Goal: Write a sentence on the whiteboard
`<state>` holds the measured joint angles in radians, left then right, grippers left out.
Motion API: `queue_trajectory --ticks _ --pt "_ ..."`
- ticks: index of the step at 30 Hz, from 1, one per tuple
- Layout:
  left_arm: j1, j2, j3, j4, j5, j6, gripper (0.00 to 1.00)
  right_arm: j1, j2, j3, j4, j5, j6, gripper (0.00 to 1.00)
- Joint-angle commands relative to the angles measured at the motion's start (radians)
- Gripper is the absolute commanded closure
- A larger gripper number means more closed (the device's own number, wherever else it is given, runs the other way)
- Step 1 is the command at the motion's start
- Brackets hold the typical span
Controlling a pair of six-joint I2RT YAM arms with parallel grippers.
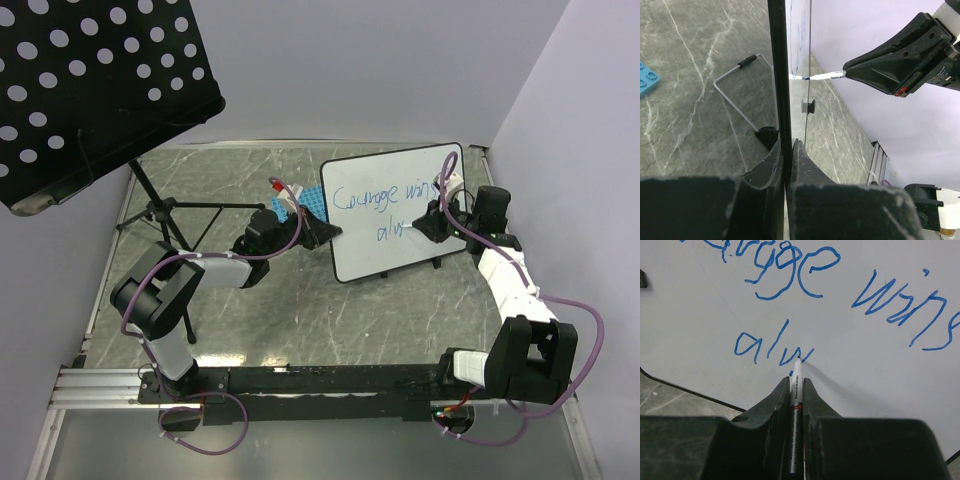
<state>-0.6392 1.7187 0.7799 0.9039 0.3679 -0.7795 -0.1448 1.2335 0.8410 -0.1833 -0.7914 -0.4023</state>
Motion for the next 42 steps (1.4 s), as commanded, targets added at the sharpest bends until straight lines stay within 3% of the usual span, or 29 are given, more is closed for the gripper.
queue_trajectory --ticks 1,24,42 --pt "-0.013 -0.008 -0.004 0.029 0.048 0.08 0.99 -0.004 -0.009 -0.022 -0.024 -0.006 -0.039 1.0" --pt "-0.011 -0.013 -0.008 0.026 0.046 0.085 0.99 -0.013 -0.101 0.004 -0.065 -0.038 -0.014 1.0" --pt "-0.011 -0.004 -0.002 0.03 0.049 0.082 0.99 -0.101 -0.083 -0.036 0.03 -0.094 -0.003 1.0"
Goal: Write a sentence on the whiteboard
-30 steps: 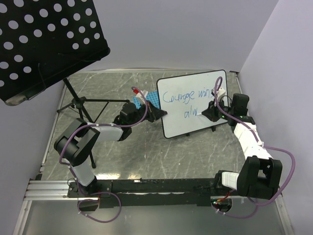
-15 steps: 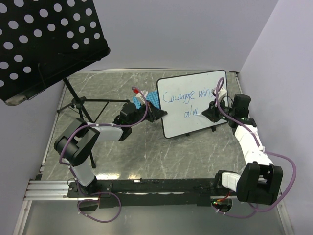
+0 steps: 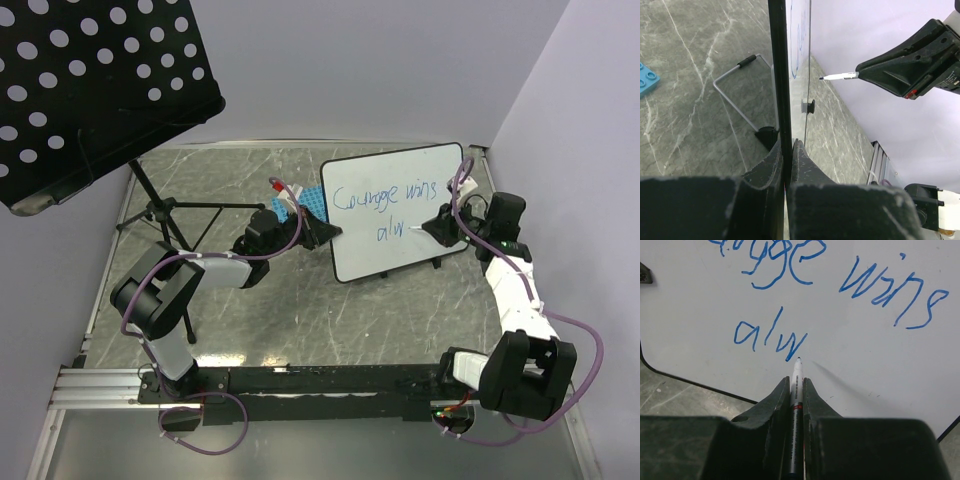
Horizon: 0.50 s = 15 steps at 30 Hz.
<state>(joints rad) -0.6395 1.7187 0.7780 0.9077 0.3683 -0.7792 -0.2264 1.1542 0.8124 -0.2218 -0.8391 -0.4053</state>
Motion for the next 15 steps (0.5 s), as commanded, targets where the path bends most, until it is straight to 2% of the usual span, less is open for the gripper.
queue_trajectory --ticks 1,7,15 --pt "-0.012 -0.004 0.0 0.025 0.047 0.081 0.99 -0.021 -0.002 -0.013 0.075 -0.052 -0.001 1.0" --pt "-0.012 -0.004 -0.003 0.026 0.049 0.083 0.99 -0.03 0.016 -0.05 0.151 -0.066 -0.006 1.0" --pt "-0.011 -0.002 0.0 0.027 0.05 0.081 0.99 -0.031 0.05 -0.042 0.17 -0.069 -0.001 1.0"
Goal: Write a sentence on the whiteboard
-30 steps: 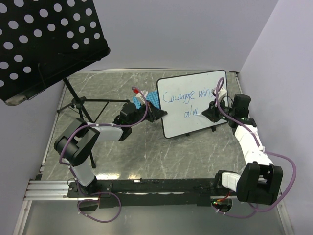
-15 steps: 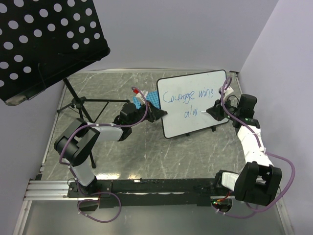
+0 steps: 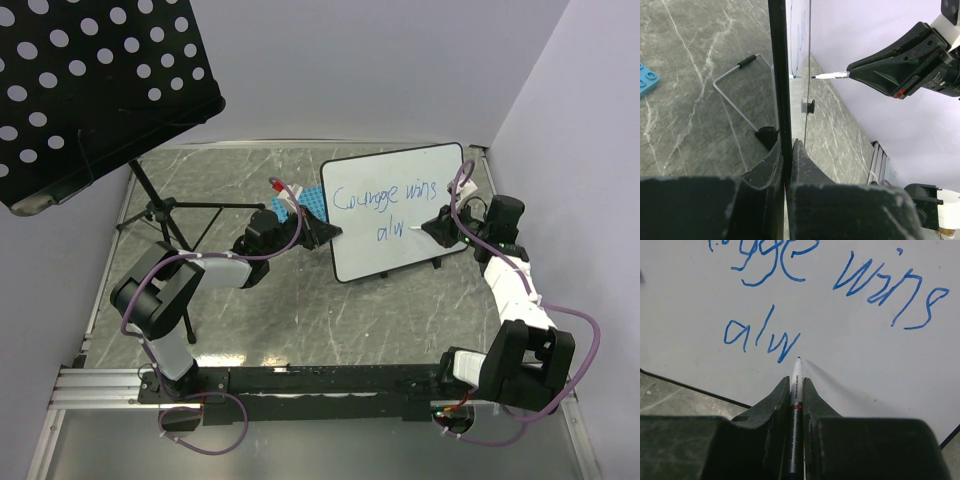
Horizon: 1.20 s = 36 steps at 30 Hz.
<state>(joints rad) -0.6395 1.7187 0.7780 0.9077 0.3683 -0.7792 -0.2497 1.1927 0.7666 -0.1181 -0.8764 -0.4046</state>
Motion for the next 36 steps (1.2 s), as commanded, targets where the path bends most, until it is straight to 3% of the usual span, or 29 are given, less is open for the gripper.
queue_trajectory --ticks 1,24,36 --pt "-0.011 -0.002 0.001 0.026 0.05 0.081 0.99 -0.008 0.018 0.003 0.066 -0.03 0.0 1.0" --pt "-0.011 0.009 0.007 0.028 0.052 0.078 0.99 0.006 0.067 0.011 0.166 0.011 0.07 1.0" --pt "-0.012 0.009 0.009 0.026 0.052 0.078 0.99 0.024 0.067 0.023 0.084 -0.029 0.029 1.0"
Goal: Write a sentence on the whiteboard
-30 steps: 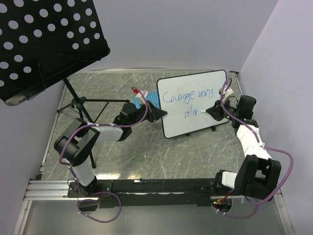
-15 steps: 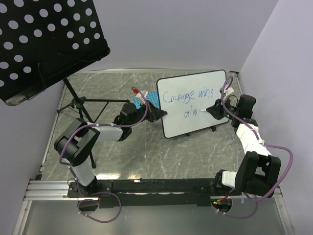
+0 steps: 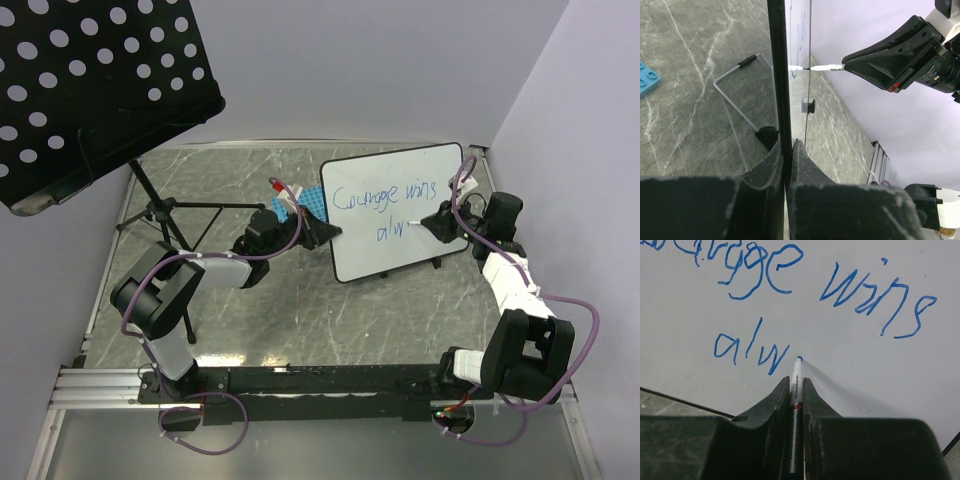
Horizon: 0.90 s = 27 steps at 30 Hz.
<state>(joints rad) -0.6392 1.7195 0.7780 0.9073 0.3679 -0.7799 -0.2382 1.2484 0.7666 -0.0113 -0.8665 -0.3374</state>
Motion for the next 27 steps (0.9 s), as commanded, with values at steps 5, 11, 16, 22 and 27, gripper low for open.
queue_trajectory --ticks 5,11,16,22,27 --pt "-0.013 0.008 0.01 0.024 0.051 0.08 0.99 0.013 0.006 0.026 -0.073 -0.049 -0.074 1.0" --pt "-0.011 0.009 0.01 0.025 0.052 0.079 0.99 0.013 -0.003 0.025 -0.13 -0.046 -0.11 1.0" --pt "-0.011 0.008 0.012 0.027 0.054 0.079 0.99 0.011 -0.004 0.023 -0.135 -0.011 -0.115 1.0" --pt "-0.013 0.005 0.012 0.022 0.052 0.082 0.99 0.011 -0.007 0.036 -0.107 0.018 -0.089 1.0" --pt "-0.013 0.005 0.01 0.022 0.051 0.083 0.99 0.011 -0.009 0.056 -0.082 0.04 -0.066 1.0"
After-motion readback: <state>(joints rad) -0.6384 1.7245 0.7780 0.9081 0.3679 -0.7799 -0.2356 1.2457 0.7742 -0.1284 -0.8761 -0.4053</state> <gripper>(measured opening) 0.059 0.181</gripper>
